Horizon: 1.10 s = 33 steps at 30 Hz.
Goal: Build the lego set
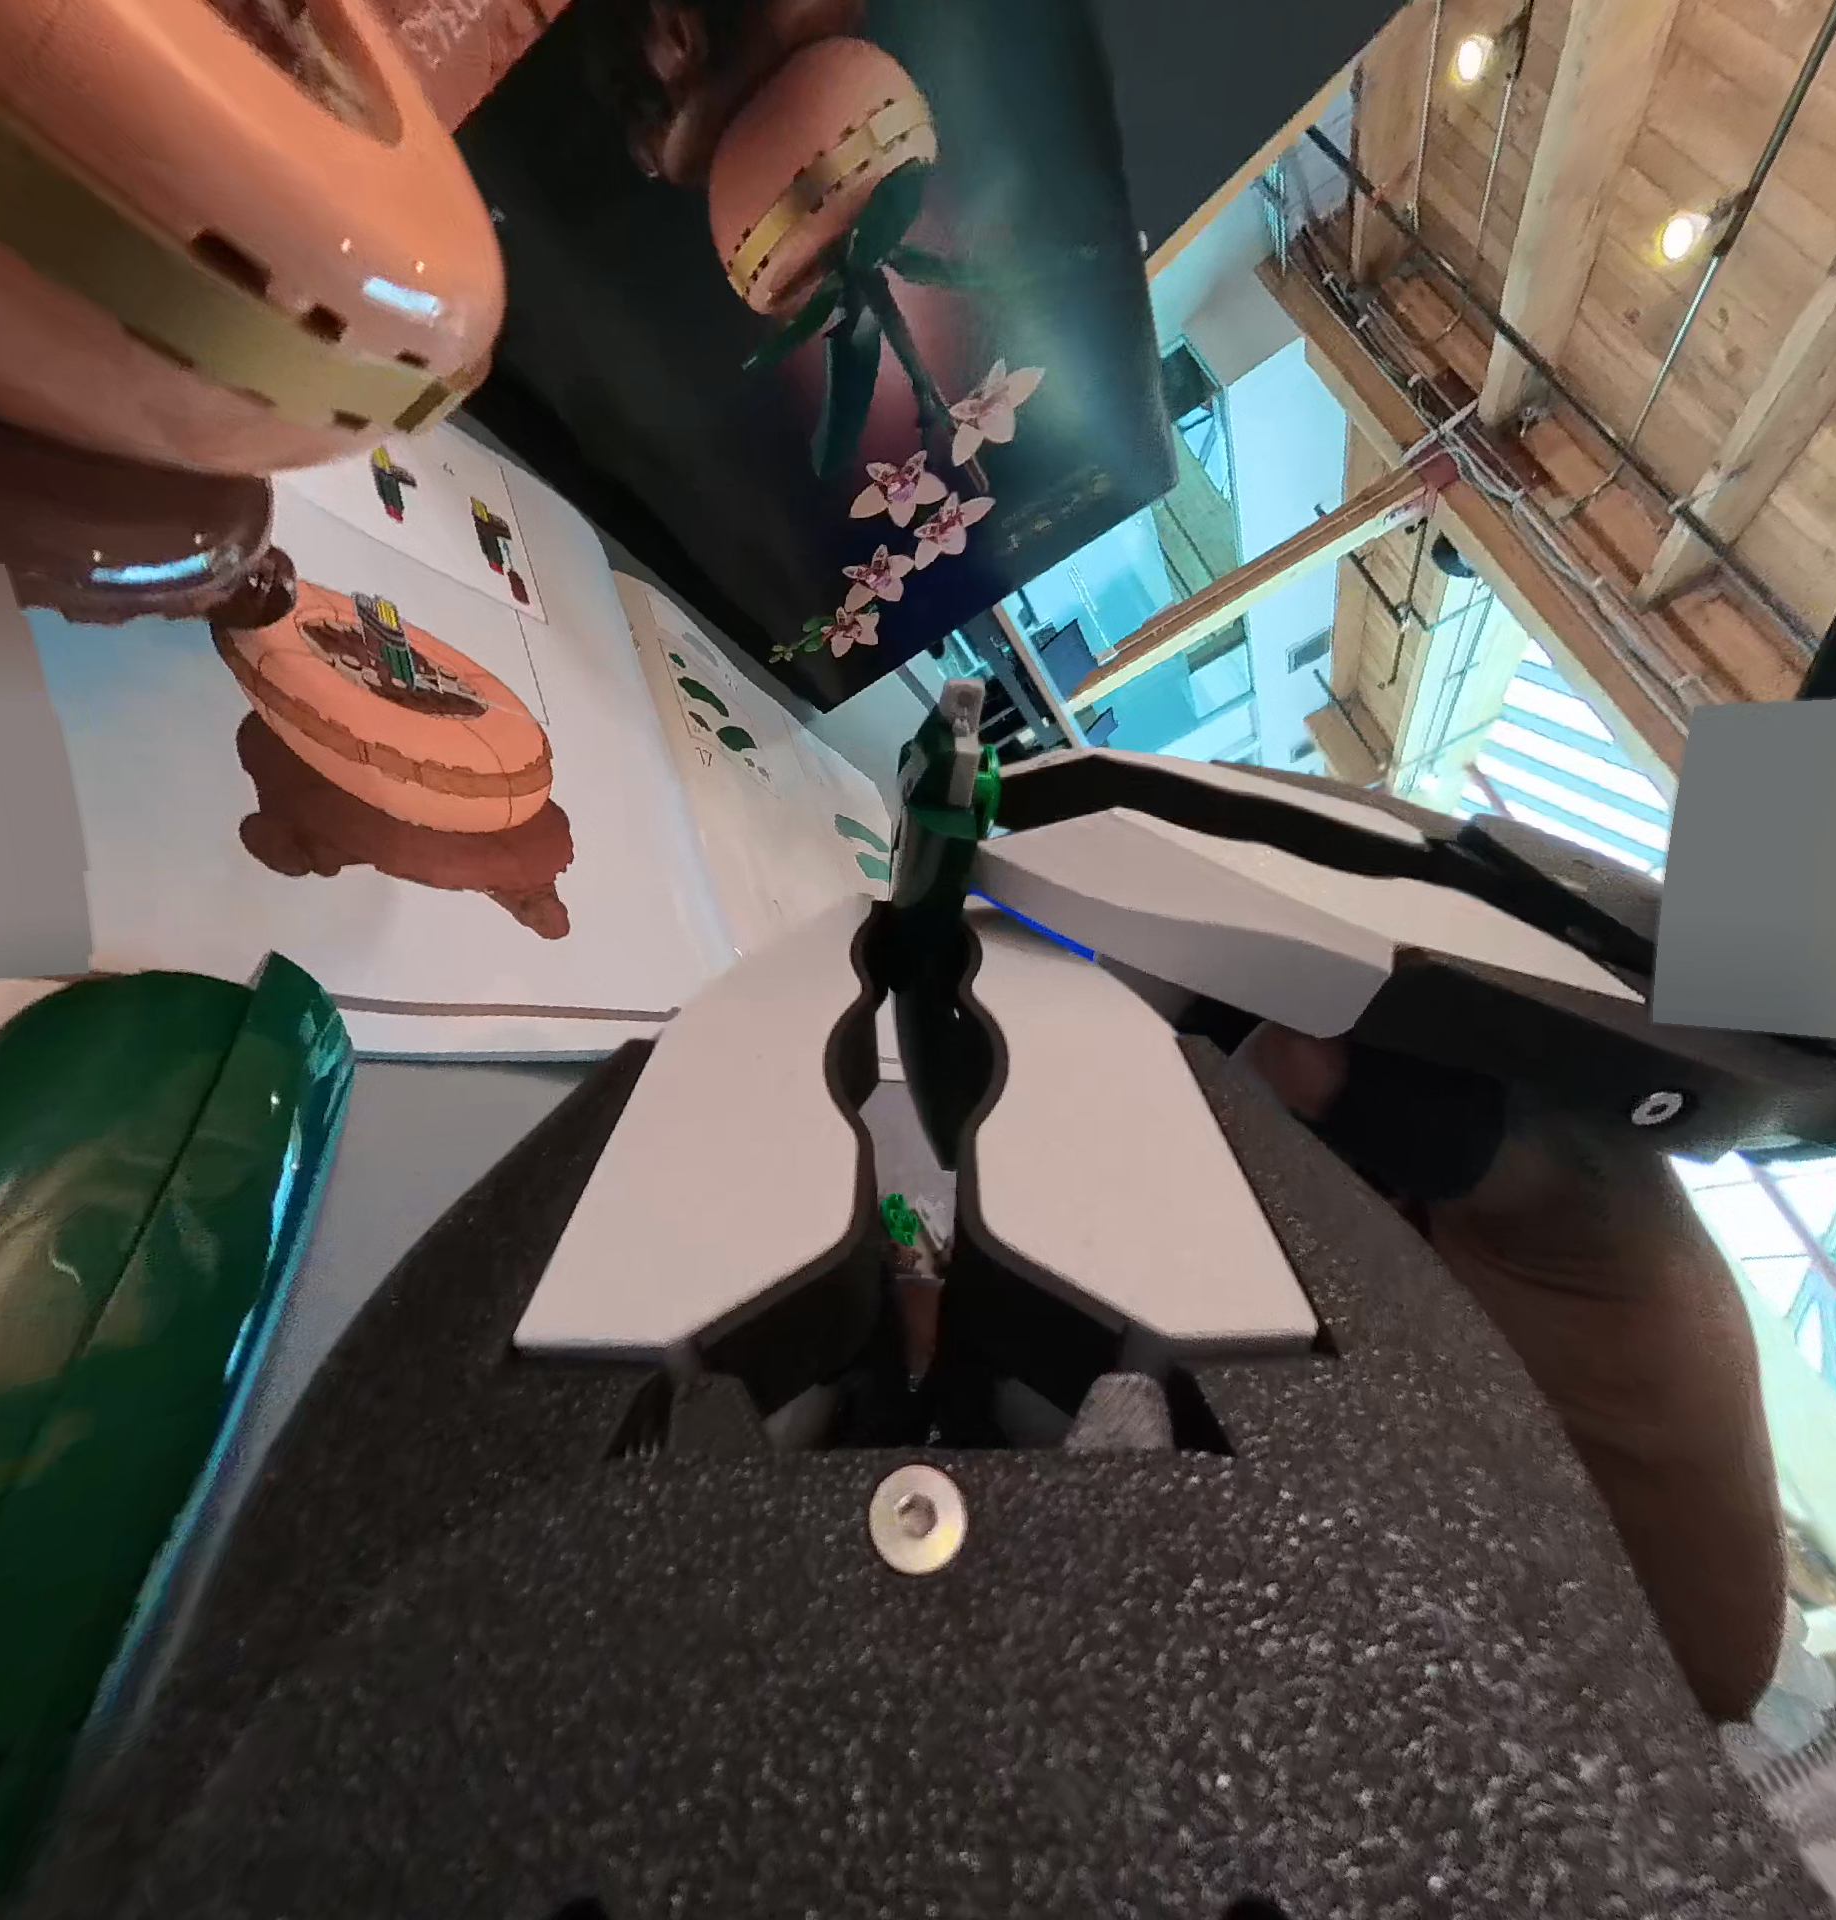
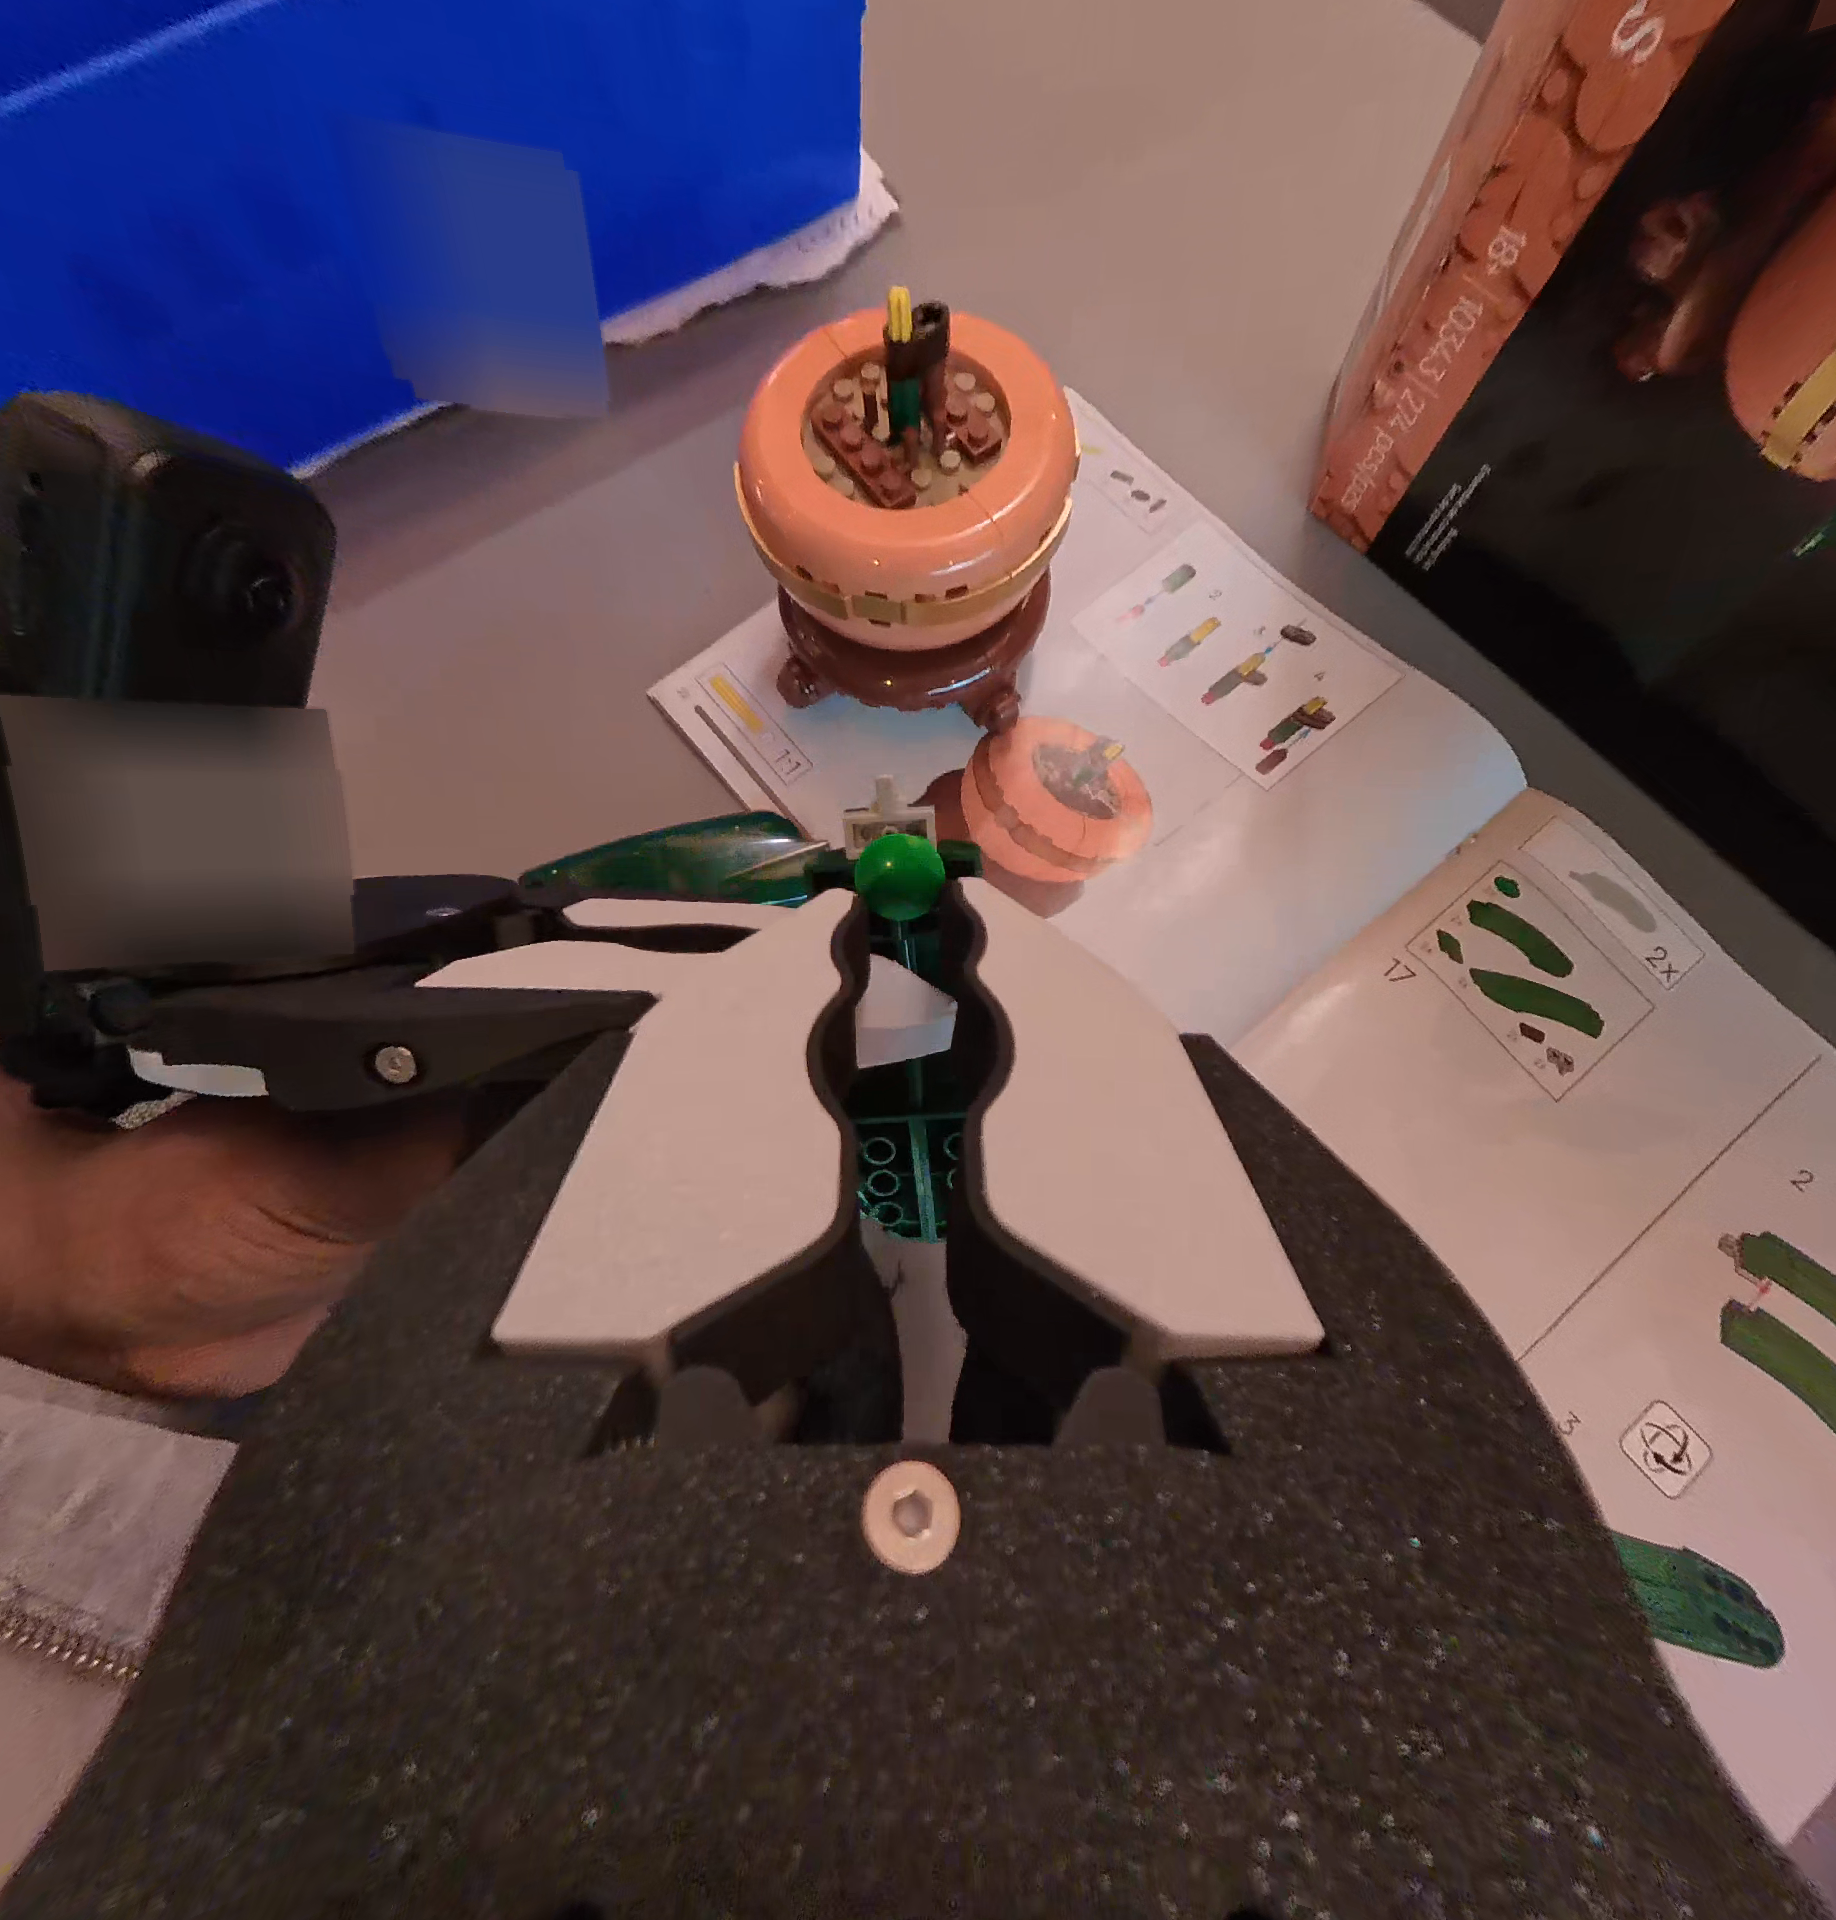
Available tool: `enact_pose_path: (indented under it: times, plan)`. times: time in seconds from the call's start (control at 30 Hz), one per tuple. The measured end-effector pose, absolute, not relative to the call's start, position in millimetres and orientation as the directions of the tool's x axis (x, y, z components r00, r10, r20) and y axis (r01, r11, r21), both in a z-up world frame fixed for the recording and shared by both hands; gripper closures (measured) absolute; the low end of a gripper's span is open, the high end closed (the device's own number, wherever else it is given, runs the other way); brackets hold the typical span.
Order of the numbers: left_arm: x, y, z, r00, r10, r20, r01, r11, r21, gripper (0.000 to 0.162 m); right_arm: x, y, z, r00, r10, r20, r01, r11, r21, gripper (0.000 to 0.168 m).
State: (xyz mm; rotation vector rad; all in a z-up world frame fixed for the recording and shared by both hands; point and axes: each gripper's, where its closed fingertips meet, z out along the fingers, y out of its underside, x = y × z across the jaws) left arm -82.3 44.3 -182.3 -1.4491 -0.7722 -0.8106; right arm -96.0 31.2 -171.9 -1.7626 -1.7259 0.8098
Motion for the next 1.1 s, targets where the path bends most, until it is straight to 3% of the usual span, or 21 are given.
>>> enact_pose_path:
  times: [0.3, 1.1]
  plan:
    - [-76.2, 52.4, -186.8, 0.379, -0.020, 0.925, 0.925, -0.026, -0.379, 0.154, -91.7, 37.7, -178.8, 0.008, 1.000, 0.020, 0.770, 0.007, -0.638, 0.156]
    - [-75.4, 52.9, -192.8, 0.226, -0.053, 0.973, 0.971, -0.069, -0.229, 0.154, -95.7, 37.9, -186.8, 0.021, 0.996, 0.089, 0.826, 0.032, -0.563, 0.155]
